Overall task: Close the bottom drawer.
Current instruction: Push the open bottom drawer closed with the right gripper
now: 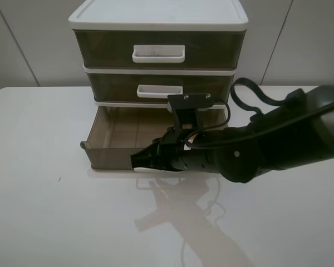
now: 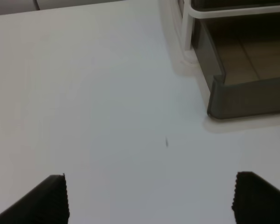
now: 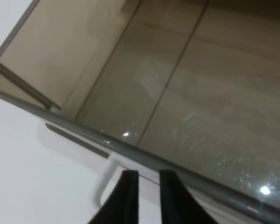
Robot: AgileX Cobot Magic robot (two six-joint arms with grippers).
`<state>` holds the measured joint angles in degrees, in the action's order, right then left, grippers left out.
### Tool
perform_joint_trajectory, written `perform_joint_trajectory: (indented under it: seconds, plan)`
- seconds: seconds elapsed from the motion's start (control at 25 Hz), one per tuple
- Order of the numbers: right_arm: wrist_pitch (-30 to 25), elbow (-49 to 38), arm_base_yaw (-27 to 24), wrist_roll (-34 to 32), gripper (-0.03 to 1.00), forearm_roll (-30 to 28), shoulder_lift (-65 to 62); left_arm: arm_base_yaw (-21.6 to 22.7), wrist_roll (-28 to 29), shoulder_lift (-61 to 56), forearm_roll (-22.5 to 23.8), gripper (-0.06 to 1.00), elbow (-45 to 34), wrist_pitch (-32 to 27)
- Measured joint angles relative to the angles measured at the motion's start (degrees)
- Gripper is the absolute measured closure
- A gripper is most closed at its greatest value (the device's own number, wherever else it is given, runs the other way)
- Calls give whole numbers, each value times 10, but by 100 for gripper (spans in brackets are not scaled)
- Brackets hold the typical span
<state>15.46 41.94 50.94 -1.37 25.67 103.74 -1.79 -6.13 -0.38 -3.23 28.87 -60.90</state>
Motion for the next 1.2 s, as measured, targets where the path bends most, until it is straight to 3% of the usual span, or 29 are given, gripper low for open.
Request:
perform_joint_trajectory:
  seconds: [0.52, 1.2]
  plan:
    - [52, -6, 0, 0, 95, -2, 51, 0, 0, 0, 0, 23, 0, 0]
    - [199, -6, 0, 0, 95, 40, 100, 0, 0, 0, 0, 23, 0, 0]
